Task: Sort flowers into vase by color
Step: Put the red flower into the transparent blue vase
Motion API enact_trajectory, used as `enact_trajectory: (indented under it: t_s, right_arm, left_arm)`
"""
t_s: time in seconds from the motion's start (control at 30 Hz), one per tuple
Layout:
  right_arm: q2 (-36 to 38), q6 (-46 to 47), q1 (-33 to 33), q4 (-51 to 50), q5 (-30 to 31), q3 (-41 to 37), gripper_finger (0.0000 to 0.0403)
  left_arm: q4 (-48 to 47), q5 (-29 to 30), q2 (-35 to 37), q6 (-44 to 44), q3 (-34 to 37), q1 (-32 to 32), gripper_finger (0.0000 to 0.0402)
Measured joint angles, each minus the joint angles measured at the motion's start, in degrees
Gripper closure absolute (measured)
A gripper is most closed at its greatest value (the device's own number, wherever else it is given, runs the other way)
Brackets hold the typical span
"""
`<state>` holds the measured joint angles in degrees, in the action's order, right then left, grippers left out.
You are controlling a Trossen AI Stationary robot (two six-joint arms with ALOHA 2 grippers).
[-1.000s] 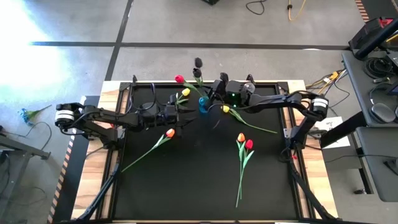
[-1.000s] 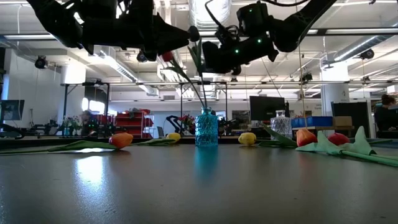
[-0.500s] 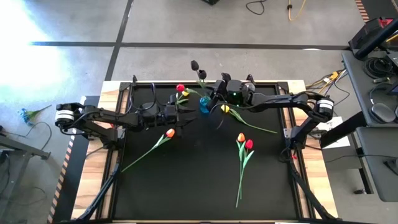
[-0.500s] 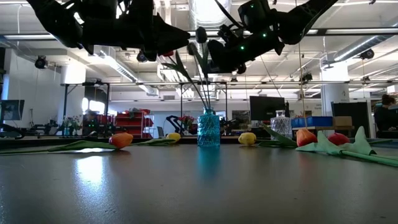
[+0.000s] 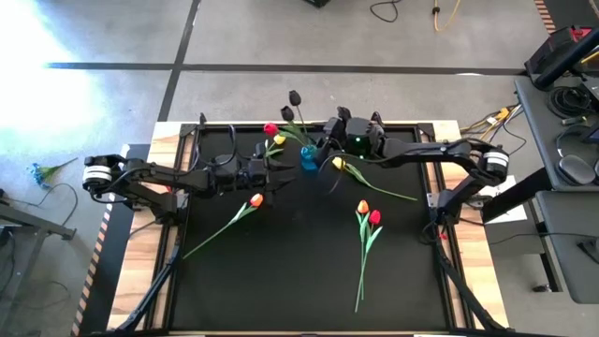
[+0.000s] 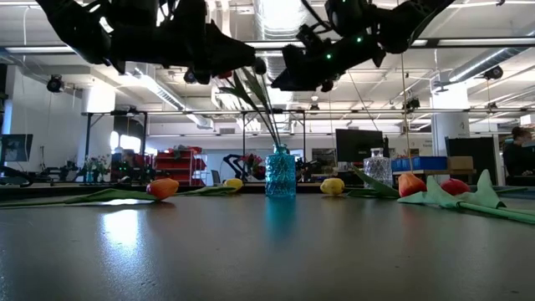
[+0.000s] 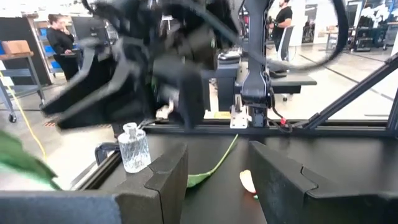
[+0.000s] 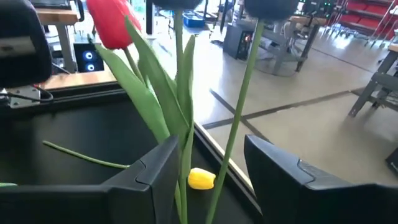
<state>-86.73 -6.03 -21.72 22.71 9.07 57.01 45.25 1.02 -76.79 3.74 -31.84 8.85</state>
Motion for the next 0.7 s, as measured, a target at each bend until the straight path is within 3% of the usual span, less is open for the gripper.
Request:
enact_trajectory:
  t_s: [0.23,0.47,0.6,0.7]
  right_arm:
    - [8.1,1.9,1.9,-13.5,0.1,0.0,0.0242]
    - [15.2,10.2,10.4,-34.8,2.4,0.0,0.0316]
    - [17.7,23.4,18.1,-48.2,10.3,0.0,0.0341]
    - [18.5,40.7,23.3,-59.7,13.2,0.0,0.0339]
  left_arm:
    - [8.7,-0.1,0.0,-0.8,5.7,0.0,0.0248]
    - [18.4,-0.1,0.0,-1.4,12.4,0.4,0.0258]
    - [18.7,-0.2,0.0,-1.3,13.8,1.1,0.0276]
    - [18.5,-0.2,0.0,-1.4,13.9,1.8,0.0287]
